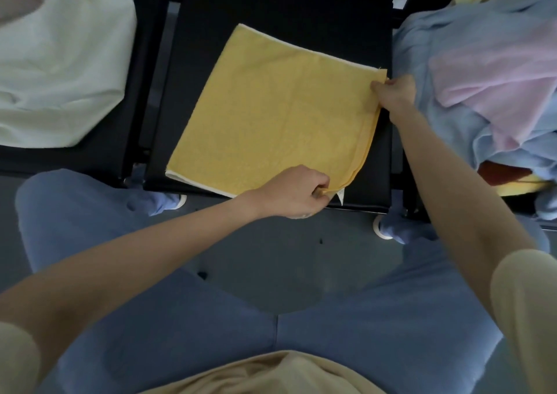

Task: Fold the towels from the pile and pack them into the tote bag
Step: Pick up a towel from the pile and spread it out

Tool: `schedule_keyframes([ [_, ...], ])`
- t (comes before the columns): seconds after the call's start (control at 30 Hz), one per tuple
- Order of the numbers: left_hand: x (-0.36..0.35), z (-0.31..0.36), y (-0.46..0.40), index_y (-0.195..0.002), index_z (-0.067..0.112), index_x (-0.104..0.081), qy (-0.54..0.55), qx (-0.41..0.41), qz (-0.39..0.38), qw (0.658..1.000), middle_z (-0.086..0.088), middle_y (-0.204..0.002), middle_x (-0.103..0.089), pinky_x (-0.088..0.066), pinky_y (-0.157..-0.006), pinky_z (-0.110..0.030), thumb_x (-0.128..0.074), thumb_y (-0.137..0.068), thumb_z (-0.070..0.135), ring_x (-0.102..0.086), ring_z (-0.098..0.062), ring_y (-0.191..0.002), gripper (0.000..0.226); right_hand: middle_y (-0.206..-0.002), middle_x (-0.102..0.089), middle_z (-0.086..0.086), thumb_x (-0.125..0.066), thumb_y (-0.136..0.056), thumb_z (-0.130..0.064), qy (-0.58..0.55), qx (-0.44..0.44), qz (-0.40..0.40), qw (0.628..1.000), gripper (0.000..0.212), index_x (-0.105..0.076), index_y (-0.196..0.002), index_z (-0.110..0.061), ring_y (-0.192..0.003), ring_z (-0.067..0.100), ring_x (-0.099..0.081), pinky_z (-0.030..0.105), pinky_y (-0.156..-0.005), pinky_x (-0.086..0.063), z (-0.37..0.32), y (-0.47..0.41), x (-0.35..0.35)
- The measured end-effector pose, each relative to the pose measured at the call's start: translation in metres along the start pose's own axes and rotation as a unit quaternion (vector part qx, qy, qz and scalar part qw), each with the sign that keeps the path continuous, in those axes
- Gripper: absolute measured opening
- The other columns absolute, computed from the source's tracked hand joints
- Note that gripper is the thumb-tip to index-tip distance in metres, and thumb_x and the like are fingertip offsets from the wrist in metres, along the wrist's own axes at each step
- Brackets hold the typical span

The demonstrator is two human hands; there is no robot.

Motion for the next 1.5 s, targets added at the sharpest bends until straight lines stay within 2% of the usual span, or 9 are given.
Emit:
schedule_keyframes([
  [0.1, -0.004, -0.003, 0.0, -0.066, 0.012, -0.046, 0.011, 0.02, -0.021, 1.0, 0.006, -0.055, -0.046, -0.027, -0.048, -0.02, -0.055, -0.091, 0.019, -0.039, -0.006, -0.048, 0.028, -0.084, -0.056, 0.003, -0.06, -0.089, -0.015, 0.012, -0.009, 0.004, 1.0, 0.01, -0.063, -0.093, -0.006, -0.09, 0.018, -0.058, 0.019, -0.061, -0.045, 0.004, 0.002, 0.005],
  [0.33, -0.003, -0.007, 0.002, -0.062, 0.013, -0.044, 0.04, 0.057, -0.029, 0.997, 0.002, -0.059, -0.043, -0.028, -0.053, -0.026, -0.059, -0.091, 0.021, -0.038, -0.012, -0.054, 0.034, -0.124, -0.054, 0.009, -0.068, -0.08, -0.015, 0.011, -0.056, 0.033, 0.998, 0.049, -0.05, -0.125, -0.008, -0.103, 0.018, -0.056, 0.022, -0.073, -0.048, 0.003, 0.003, 0.006],
  [0.5, -0.002, -0.012, 0.006, -0.072, -0.006, -0.056, 0.121, 0.089, -0.036, 0.988, -0.009, -0.066, -0.052, -0.048, -0.064, -0.043, -0.063, -0.089, 0.019, -0.052, -0.021, -0.062, 0.031, -0.109, -0.05, 0.004, -0.063, -0.083, -0.012, -0.013, -0.075, 0.024, 0.997, 0.044, -0.048, -0.125, -0.008, -0.092, 0.014, -0.051, 0.022, -0.067, -0.045, 0.009, -0.001, 0.004],
  [0.63, 0.001, -0.001, 0.011, -0.068, -0.016, -0.057, 0.214, 0.092, -0.051, 0.971, -0.024, -0.067, -0.059, -0.057, -0.077, -0.048, -0.065, -0.085, 0.007, -0.062, -0.03, -0.068, 0.029, -0.081, -0.052, 0.002, -0.053, -0.082, -0.01, -0.051, -0.005, 0.053, 0.997, 0.004, -0.055, -0.085, -0.009, -0.085, 0.017, -0.054, 0.023, -0.062, -0.044, 0.002, 0.002, 0.022],
  [0.73, 0.01, 0.012, 0.017, -0.078, -0.021, -0.064, 0.267, 0.099, -0.042, 0.958, -0.039, -0.083, -0.061, -0.06, -0.077, -0.038, -0.067, -0.084, 0.001, -0.065, -0.032, -0.074, 0.023, -0.064, -0.044, -0.007, -0.059, -0.084, -0.018, -0.163, 0.036, 0.105, 0.98, 0.022, -0.045, -0.068, -0.016, -0.064, 0.007, -0.051, 0.021, -0.054, -0.04, -0.009, 0.008, 0.046],
  [0.87, 0.025, 0.019, 0.032, -0.09, -0.009, -0.073, 0.337, 0.104, -0.023, 0.936, -0.021, -0.089, -0.073, -0.059, -0.081, -0.038, -0.069, -0.083, -0.001, -0.071, -0.032, -0.085, 0.012, -0.041, -0.042, -0.017, -0.063, -0.082, -0.016, -0.246, 0.074, 0.139, 0.956, 0.036, -0.042, -0.053, -0.021, -0.038, -0.005, -0.041, 0.014, -0.046, -0.034, -0.042, 0.022, 0.064],
  [1.0, 0.038, 0.005, 0.058, -0.095, -0.01, -0.071, 0.395, 0.118, -0.014, 0.911, -0.019, -0.089, -0.074, -0.06, -0.079, -0.038, -0.068, -0.086, 0.002, -0.073, -0.03, -0.083, 0.015, -0.058, -0.05, -0.007, -0.067, -0.073, -0.021, -0.268, 0.082, 0.139, 0.95, 0.024, -0.047, -0.061, -0.02, -0.056, 0.008, -0.052, 0.027, -0.055, -0.047, -0.083, 0.034, 0.045],
  [1.2, 0.065, -0.045, 0.096, -0.099, -0.014, -0.066, 0.456, 0.167, 0.041, 0.873, -0.02, -0.09, -0.073, -0.061, -0.074, -0.038, -0.069, -0.085, 0.005, -0.073, -0.032, -0.084, 0.024, -0.071, -0.05, -0.008, -0.067, -0.081, -0.018, -0.207, 0.139, 0.11, 0.962, 0.025, -0.044, -0.072, -0.019, -0.063, 0.002, -0.051, 0.011, -0.054, -0.042, -0.149, 0.055, -0.025],
  [1.5, 0.076, -0.133, 0.12, -0.091, 0.001, -0.059, 0.459, 0.298, 0.15, 0.824, -0.016, -0.092, -0.066, -0.06, -0.061, -0.034, -0.068, -0.085, 0.001, -0.073, -0.029, -0.071, 0.01, -0.091, -0.05, -0.007, -0.063, -0.09, -0.023, -0.08, 0.107, 0.028, 0.991, 0.021, -0.046, -0.099, -0.015, -0.088, 0.008, -0.054, 0.018, -0.074, -0.048, -0.175, 0.051, -0.132],
])
Point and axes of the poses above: each hand's wrist, its own y-axis away from the middle knuckle, its own x-axis out of the back of the hand, z = x × y, the point moved 7 cm from there along -y, towards the middle knuckle
